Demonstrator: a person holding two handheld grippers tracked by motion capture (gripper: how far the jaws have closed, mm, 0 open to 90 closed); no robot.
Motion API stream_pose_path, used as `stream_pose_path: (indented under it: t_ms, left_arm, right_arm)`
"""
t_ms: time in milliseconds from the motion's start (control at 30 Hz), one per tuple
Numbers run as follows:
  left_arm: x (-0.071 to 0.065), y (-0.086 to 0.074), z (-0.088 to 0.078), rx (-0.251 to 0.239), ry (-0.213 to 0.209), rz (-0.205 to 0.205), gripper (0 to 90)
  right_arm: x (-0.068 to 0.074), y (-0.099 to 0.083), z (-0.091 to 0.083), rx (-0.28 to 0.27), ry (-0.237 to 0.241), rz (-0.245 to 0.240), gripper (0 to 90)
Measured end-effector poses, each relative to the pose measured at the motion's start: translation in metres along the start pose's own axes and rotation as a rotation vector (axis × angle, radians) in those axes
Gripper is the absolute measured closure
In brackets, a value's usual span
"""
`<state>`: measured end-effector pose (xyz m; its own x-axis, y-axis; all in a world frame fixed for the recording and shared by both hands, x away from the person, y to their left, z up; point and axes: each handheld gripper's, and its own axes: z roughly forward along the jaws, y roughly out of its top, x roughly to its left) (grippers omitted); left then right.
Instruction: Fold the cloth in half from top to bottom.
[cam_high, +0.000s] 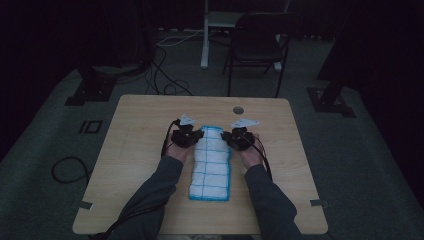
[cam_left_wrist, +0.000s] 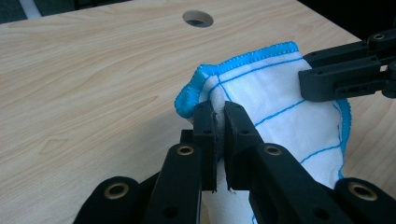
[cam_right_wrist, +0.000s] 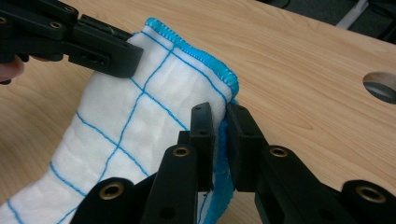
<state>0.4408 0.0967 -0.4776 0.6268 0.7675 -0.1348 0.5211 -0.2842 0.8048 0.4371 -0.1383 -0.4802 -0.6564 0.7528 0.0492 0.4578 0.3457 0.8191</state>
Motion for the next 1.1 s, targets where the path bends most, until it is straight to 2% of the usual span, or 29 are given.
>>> stream_pose_path:
  t_ms: [300,800,1100]
  left_arm:
    - [-0.005,-0.004,-0.014,-0.021,-0.014,0.028,85.3]
    - [-0.014,-0.018,-0.031,-0.041,-0.042,0.029,85.1]
    - [-0.021,-0.019,-0.043,-0.069,-0.073,0.038,85.1]
  right_arm:
    - [0.009,-0.004,-0.011,-0.033,0.013,-0.01,82.2]
    - [0.032,-0.017,-0.03,-0.083,0.027,-0.019,82.2]
    - [0.037,-0.021,-0.043,-0.096,0.027,-0.032,82.2]
